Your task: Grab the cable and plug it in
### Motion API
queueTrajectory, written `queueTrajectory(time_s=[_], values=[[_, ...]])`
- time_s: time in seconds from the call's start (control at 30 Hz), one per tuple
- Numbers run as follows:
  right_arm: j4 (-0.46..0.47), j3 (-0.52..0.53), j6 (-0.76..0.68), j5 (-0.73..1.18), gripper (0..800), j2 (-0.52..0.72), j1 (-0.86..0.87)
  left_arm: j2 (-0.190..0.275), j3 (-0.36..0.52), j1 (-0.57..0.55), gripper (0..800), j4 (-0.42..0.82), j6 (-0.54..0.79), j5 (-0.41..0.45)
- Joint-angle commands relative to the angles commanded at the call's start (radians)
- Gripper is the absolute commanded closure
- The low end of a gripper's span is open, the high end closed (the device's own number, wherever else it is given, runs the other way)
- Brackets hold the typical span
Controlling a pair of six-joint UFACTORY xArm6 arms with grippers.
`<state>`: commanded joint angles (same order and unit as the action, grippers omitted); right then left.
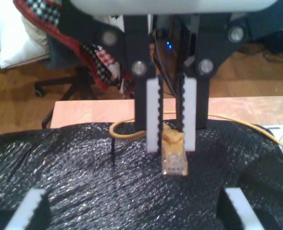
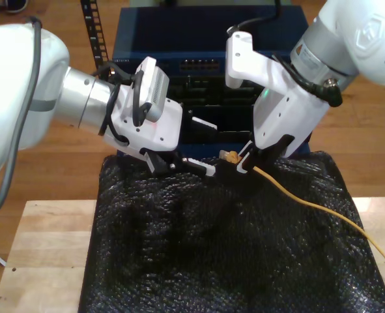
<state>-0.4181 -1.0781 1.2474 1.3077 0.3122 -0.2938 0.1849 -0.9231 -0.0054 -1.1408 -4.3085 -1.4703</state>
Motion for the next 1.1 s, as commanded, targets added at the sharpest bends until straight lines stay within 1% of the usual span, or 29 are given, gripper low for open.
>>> queueTrajectory(time_s=[0.1,0.2,0.47,0.67,0.7,0.73,0.77,0.87,0.93,1.03,1.1], values=[[0.0,0.005,0.0,-0.002,784,0.0,-0.002,0.0,0.006,0.0,7,0.002,0.002,-0.002],[0.0,0.009,0.0,-0.003,782,0.0,-0.003,0.0,0.014,0.0,31,0.0,0.002,-0.011],[-0.002,0.014,0.0,-0.005,780,-0.005,-0.006,0.0,0.011,0.002,39,-0.002,0.002,-0.089],[-0.002,0.014,0.0,-0.005,780,-0.006,-0.008,0.0,0.012,0.002,43,-0.002,0.002,-0.089],[-0.002,0.015,0.0,-0.005,779,-0.006,-0.008,-0.002,0.012,0.002,79,-0.002,0.002,-0.091],[-0.002,0.015,0.0,-0.005,779,-0.006,-0.008,-0.002,0.012,0.002,133,-0.002,0.002,-0.089],[-0.002,0.015,0.0,-0.005,779,-0.006,-0.008,0.0,0.012,0.002,157,0.0,0.002,-0.087],[-0.002,0.015,0.0,-0.005,779,-0.005,-0.008,0.0,0.012,0.003,228,-0.002,0.002,-0.086],[-0.002,0.015,0.0,-0.005,778,-0.005,-0.008,0.0,0.011,0.003,257,-0.002,0.003,-0.087],[-0.002,0.015,0.0,-0.005,778,-0.003,-0.006,0.0,0.011,0.003,331,-0.002,0.003,-0.084],[-0.002,0.015,0.0,-0.005,777,-0.003,-0.008,0.0,0.011,0.003,356,-0.002,0.006,-0.083]])
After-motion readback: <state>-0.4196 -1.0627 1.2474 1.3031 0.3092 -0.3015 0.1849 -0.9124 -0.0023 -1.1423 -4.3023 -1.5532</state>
